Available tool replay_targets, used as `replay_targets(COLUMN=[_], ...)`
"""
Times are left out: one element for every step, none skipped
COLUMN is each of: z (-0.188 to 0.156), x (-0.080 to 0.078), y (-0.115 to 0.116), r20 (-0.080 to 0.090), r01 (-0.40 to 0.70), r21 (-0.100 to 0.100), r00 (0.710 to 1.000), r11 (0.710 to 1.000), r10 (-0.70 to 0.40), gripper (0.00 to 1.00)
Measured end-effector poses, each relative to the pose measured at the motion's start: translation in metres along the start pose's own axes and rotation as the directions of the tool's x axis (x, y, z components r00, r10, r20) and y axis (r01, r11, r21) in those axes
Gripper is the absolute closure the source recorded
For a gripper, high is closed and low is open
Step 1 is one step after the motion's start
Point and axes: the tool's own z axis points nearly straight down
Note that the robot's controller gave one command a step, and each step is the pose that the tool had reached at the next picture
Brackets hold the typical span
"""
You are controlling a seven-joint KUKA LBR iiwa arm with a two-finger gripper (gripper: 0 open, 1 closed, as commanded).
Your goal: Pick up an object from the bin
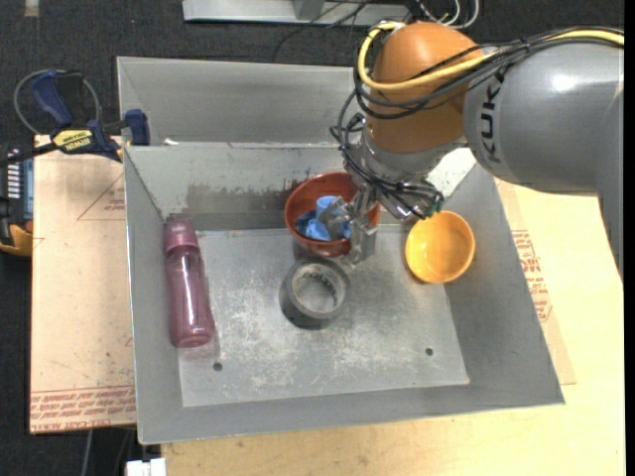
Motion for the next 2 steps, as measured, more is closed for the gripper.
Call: replay_targets(z=[0.082, -0.019], x=[0.033, 0.037], y=[-0.052, -0.032], r20=[0.0, 0.002], r01=[-0.395, -0.287], r21=[0.001, 0.0], r00=[0.919, 0.958], r11=[0.919, 0.958], r10=[0.395, 0.287], gripper=[1.0, 1.0])
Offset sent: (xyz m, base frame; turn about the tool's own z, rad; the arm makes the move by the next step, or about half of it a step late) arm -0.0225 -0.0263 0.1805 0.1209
